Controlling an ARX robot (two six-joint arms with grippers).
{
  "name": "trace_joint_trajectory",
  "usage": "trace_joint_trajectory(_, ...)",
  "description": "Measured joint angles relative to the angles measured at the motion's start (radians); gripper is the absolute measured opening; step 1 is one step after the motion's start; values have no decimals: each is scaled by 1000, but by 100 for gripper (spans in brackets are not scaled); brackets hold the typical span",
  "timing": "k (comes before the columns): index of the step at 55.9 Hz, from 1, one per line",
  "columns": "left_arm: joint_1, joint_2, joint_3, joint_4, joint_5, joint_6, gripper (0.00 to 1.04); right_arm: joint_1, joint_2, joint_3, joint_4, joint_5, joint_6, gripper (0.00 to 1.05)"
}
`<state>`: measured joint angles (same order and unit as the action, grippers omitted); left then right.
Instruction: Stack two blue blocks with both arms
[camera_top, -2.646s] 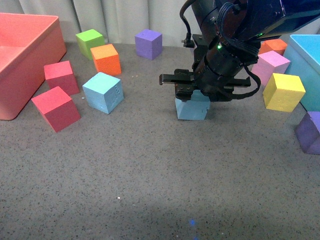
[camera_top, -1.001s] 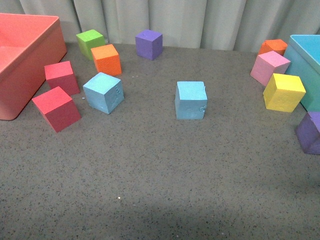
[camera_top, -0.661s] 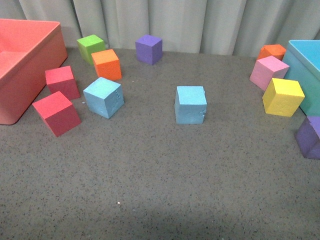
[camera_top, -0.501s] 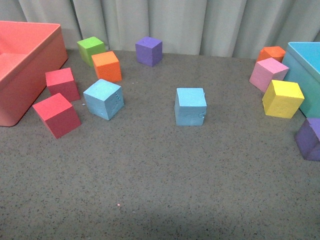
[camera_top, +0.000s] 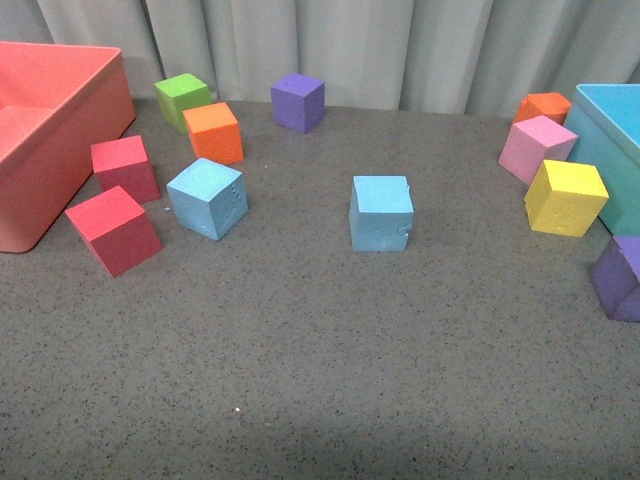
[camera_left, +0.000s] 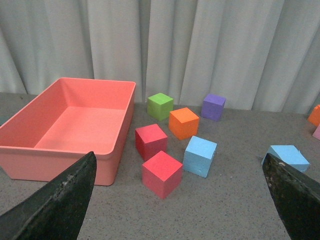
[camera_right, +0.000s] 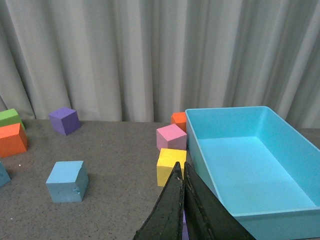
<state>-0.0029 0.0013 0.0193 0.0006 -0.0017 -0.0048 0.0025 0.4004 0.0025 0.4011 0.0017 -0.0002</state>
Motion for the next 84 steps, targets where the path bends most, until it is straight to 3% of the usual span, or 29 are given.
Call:
trace_joint_trajectory(39,0,0,0,0,0,0,98,0,-225,0,-220,0,0,1)
trace_joint_trajectory(46,0,0,0,0,-1,0,98,0,-362,0,-391,-3,0,1)
trace_joint_trajectory(60,0,0,0,0,0,0,98,0,-396,0,-400,-3,0,1)
trace_joint_trajectory(75,0,1,1,-2,-3,0,98,0,-396,0,-400,-3,0,43)
trace_joint_trajectory(79,-18,78,43,-119,-79,-31,98,0,-396,0,-400,-3,0,56)
trace_joint_trajectory(84,-32,253,56,-67,-99,-61,98,0,-397,0,-400,-3,0,70)
